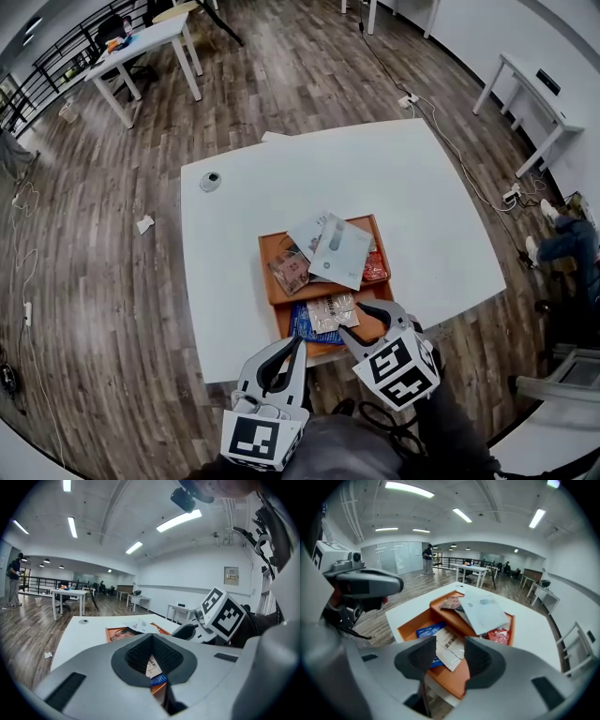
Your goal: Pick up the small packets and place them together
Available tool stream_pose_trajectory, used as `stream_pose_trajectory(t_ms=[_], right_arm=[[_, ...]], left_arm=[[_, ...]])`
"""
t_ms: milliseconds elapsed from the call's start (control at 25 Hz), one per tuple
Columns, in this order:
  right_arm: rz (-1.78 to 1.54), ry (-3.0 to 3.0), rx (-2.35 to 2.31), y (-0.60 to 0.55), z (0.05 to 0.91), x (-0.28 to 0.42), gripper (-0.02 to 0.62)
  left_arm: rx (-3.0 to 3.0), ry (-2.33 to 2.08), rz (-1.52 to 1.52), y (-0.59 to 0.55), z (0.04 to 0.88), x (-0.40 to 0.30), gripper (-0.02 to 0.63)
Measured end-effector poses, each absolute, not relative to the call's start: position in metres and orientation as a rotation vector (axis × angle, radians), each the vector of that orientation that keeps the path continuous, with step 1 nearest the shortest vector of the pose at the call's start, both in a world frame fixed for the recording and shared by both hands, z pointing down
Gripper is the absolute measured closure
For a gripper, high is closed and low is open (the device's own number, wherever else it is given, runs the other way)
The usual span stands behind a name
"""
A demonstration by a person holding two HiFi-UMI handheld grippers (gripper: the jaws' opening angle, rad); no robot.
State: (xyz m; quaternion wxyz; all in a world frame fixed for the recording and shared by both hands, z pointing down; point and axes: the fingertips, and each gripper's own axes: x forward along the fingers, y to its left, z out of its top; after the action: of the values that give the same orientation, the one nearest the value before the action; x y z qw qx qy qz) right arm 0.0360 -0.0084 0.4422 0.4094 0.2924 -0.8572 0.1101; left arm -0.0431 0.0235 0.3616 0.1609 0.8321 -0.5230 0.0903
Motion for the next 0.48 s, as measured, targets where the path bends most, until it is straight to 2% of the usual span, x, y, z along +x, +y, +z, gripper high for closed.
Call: stream_pose_trajectory(t_ms=[280, 480], right_arm=[[0.334, -2.097, 0.576, -0.005, 0.489, 0.006, 0.406], [0.353, -2.041, 0.537, -0.010, 0.515, -0.005, 0.342]], left_arm=[[2.295, -1.537, 0.287, 0.012, 0.374, -0.071, 0.603], [2.259, -1.530, 0.301, 0.003, 0.387, -0.086, 0.603]])
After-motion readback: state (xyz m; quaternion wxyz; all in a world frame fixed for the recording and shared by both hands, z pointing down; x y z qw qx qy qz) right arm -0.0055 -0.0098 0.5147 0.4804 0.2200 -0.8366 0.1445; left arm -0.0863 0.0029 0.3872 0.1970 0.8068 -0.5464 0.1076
